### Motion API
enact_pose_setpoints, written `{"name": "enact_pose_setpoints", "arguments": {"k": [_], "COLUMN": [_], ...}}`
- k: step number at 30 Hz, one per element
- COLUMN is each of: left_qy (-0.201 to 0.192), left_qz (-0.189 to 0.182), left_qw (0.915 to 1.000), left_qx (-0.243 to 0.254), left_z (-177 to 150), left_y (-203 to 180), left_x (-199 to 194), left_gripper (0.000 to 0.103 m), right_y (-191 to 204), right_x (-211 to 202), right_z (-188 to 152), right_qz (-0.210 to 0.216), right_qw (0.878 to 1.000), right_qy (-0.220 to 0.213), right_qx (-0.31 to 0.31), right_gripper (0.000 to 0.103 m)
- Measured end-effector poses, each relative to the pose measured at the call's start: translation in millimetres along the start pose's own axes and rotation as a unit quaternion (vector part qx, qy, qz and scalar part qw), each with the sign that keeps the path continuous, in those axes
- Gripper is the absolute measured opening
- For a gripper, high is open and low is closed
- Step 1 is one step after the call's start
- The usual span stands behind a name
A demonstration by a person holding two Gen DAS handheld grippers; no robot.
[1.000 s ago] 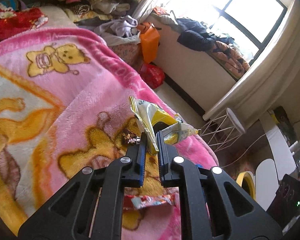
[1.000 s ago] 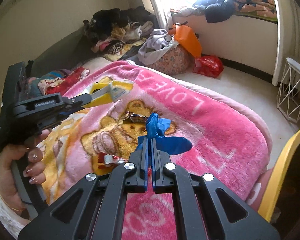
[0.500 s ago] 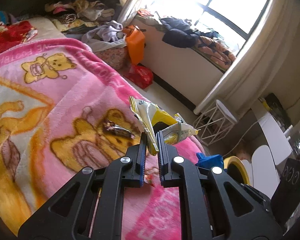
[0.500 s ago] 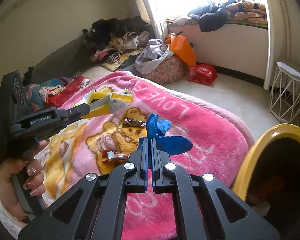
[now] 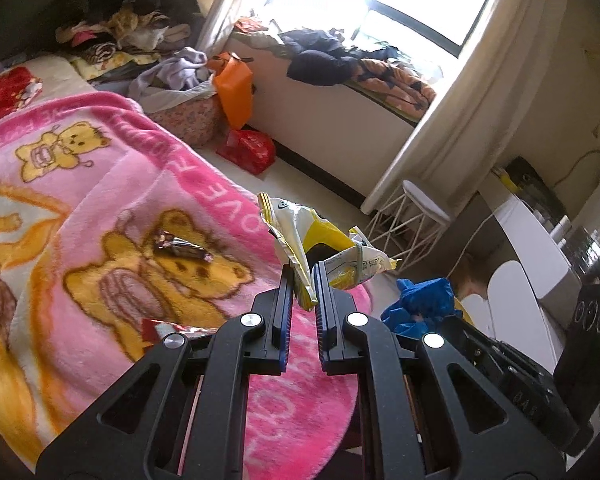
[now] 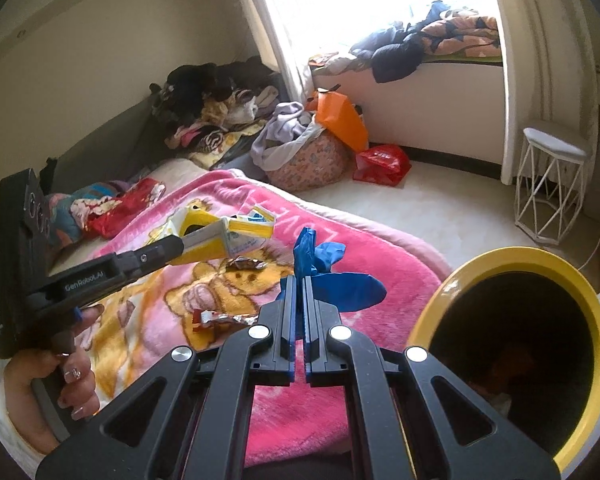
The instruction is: Collect trash
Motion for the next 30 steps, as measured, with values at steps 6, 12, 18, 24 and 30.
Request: {"name": "enact_pose_setpoints", "arguments": {"k": [6, 12, 18, 24, 30], "left_qy": [0.0, 0.0, 0.0, 0.002, 0.006], "left_qz": [-0.011, -0.02, -0.03, -0.038, -0.047], "left_qw": [0.9998, 0.9994, 0.9988, 0.998, 0.997], "left_qx": [0.016, 0.029, 0.038, 0.051, 0.06], "left_z": [-2, -4, -6, -8, -12], "left_y": [-20, -36, -51, -67, -80], "left_x": [0, -1, 0, 2, 7], "left_gripper": [0.007, 0.007, 0.007, 0.007, 0.007], "right_y": [-11, -24, -38, -55, -72], "right_x": [-17, -32, -42, -54, -64], "right_z": [3, 5, 5, 6, 6], "right_qz": [-0.008, -0.016, -0.026, -0.037, -0.052], "right_qw": [1.0, 0.999, 0.999, 0.997, 0.995], "right_qy": [-0.013, -0.026, -0.03, -0.04, -0.049], "right_qx": [0.009, 0.023, 0.037, 0.054, 0.07], "right_gripper": [0.003, 0.003, 0.003, 0.003, 0.003]}}
Point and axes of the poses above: each gripper's, at about its wrist camera, not at the fingertips, and x roughly the way its jaws point, y to its left, z to its top, the point moved 9 cm from there along x, roughly the way its jaws point, and after that the axes turned 6 degrees about x, right-handed, at the moved point
